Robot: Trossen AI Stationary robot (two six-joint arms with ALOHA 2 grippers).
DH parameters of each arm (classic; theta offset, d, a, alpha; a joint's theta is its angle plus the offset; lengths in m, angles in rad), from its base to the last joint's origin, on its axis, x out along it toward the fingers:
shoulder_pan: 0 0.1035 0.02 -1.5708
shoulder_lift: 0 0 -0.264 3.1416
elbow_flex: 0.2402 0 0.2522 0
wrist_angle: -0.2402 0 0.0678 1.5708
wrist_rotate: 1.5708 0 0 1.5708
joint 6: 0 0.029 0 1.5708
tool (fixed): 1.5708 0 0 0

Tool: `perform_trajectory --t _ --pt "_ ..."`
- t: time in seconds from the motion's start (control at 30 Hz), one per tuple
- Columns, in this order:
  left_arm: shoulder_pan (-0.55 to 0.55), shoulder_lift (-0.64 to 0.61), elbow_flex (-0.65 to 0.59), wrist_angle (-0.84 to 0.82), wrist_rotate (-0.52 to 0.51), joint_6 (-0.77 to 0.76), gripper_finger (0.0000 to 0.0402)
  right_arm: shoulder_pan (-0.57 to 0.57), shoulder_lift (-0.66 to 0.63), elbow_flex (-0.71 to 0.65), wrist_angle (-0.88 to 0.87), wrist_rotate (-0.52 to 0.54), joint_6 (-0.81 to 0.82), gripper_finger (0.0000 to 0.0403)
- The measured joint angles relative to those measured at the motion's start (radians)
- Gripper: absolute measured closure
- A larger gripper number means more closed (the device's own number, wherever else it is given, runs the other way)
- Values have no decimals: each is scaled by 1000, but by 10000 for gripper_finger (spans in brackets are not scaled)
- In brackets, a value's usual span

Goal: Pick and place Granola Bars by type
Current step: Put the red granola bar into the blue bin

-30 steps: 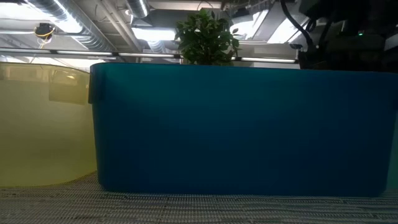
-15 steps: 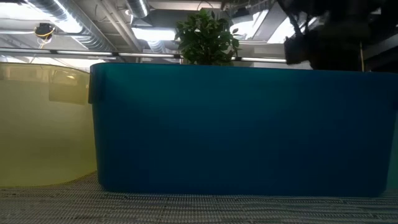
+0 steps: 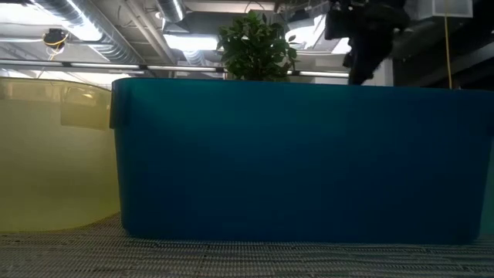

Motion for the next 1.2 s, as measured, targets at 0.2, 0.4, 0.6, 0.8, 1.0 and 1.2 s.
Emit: perform_trajectory --t 0.2,0.4,0.6,0.8,1.0,1.2 --pt "0 -1 0 1 -72 -10 242 -91 0 60 -14 -77 -95 243" --pt "0 -3 0 1 -164 -16 242 -150 39 60 -27 -99 -165 146" --pt "8 -3 0 1 -180 -17 242 -188 169 60 9 -99 -250 73" --pt "26 -3 0 1 -178 -27 242 -211 338 60 64 -99 -272 62" --pt "28 -3 0 1 -180 -27 242 -211 437 59 101 -99 -273 61" --pt "34 -3 0 1 -180 -26 242 -211 457 57 172 -100 -273 61"
